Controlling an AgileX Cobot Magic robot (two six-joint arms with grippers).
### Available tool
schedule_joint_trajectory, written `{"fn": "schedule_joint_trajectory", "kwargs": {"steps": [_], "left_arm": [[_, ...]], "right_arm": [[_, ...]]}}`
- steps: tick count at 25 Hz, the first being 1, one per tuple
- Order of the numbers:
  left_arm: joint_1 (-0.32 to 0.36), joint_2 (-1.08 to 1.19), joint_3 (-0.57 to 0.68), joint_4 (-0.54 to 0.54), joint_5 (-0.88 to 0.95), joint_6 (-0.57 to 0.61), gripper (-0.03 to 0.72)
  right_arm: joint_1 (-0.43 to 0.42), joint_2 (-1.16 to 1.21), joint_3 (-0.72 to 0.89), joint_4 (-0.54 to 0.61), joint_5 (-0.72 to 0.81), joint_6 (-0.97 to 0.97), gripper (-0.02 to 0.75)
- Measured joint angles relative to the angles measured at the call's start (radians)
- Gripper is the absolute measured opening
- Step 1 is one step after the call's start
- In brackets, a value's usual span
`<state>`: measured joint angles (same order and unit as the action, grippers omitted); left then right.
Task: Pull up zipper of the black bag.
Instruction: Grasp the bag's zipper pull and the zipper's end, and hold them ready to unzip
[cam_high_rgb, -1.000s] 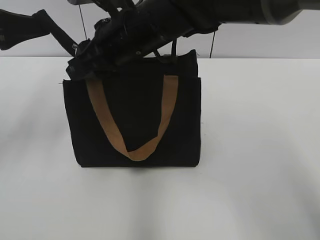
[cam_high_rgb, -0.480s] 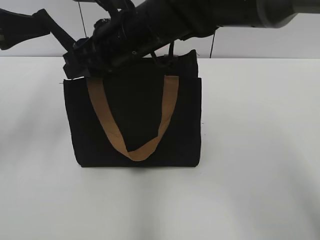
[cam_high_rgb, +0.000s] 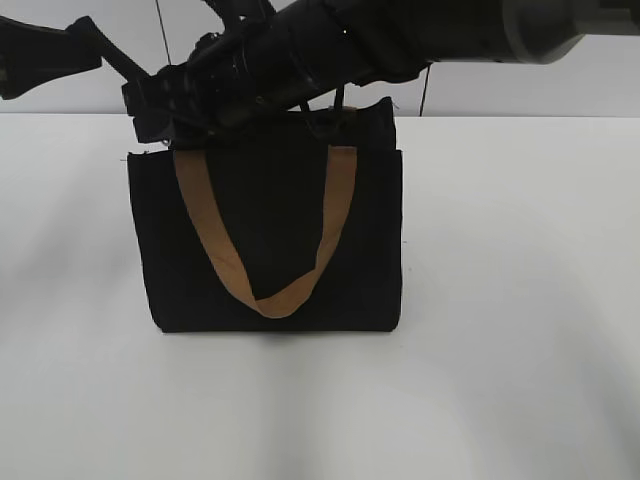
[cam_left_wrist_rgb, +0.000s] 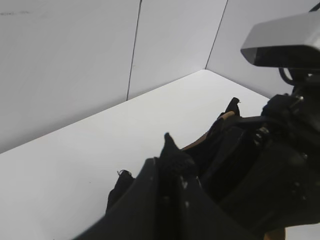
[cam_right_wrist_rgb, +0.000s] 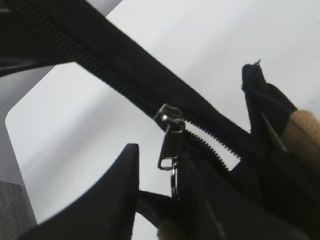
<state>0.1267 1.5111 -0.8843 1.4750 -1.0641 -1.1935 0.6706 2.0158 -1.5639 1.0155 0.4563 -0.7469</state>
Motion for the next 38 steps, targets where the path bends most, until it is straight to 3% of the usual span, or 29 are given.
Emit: {"fn": "schedule_joint_trajectory", "kwargs": {"steps": [5, 11, 17, 19, 23, 26, 33, 38], "left_arm": [[0.000, 0.000, 0.000, 0.000, -0.005, 0.000, 0.023], [0.000, 0.000, 0.000, 0.000, -0.006, 0.000, 0.023], [0.000, 0.000, 0.000, 0.046, 0.070, -0.022, 0.023], [0.000, 0.000, 0.000, 0.095, 0.103, -0.090, 0.022], [-0.003, -0.020, 0.000, 0.240, 0.184, -0.366, 0.022], [-0.003, -0.061, 0.000, 0.264, 0.238, -0.496, 0.022], [-0.003, -0.101, 0.000, 0.275, 0.277, -0.573, 0.022], [-0.003, -0.101, 0.000, 0.281, 0.280, -0.576, 0.022]], "right_arm": [[0.000, 0.002, 0.000, 0.000, -0.001, 0.020, 0.057], [0.000, 0.002, 0.000, 0.000, 0.007, 0.025, 0.054], [-0.011, -0.022, -0.001, -0.002, 0.119, 0.031, 0.054], [-0.026, -0.033, -0.014, -0.003, 0.160, 0.041, 0.054], [-0.038, -0.018, -0.082, -0.011, 0.211, 0.049, 0.054], [-0.038, 0.027, -0.139, -0.001, 0.249, 0.050, 0.054], [-0.045, 0.072, -0.185, -0.006, 0.298, 0.099, 0.054], [-0.101, 0.072, -0.186, -0.046, 0.418, 0.157, 0.054]]}}
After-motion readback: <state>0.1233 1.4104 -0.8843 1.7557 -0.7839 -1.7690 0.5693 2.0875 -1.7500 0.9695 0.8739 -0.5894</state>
